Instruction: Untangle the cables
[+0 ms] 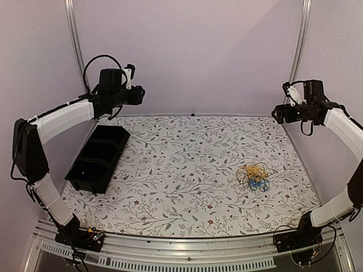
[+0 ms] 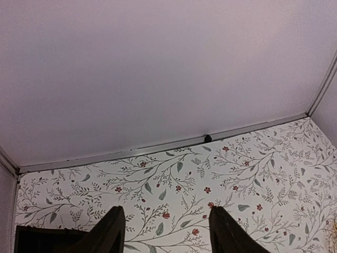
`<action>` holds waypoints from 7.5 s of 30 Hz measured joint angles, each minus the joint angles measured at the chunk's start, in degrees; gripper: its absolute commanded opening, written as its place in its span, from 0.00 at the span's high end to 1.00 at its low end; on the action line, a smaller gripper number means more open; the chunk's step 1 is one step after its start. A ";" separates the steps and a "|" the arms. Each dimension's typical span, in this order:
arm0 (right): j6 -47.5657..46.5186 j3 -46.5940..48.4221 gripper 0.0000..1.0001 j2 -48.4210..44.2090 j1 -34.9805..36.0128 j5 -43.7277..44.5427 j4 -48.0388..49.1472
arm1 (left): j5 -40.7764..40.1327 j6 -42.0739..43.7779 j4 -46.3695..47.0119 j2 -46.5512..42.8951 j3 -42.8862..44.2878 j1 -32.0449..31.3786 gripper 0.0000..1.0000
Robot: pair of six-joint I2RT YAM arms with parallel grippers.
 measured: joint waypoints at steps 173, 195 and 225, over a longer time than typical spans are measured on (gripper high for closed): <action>1.51 57.07 1.00 7.87 19.89 -23.76 -3.21 | 28.46 -8.17 28.89 28.65 3.02 -30.45 0.50; 3.80 54.12 1.00 18.64 21.68 -25.33 0.15 | 15.69 -2.25 12.61 3.32 -7.93 -24.79 0.26; 7.15 54.49 1.00 24.20 25.99 -27.82 1.05 | 18.47 -5.18 18.14 13.66 2.82 -23.54 0.70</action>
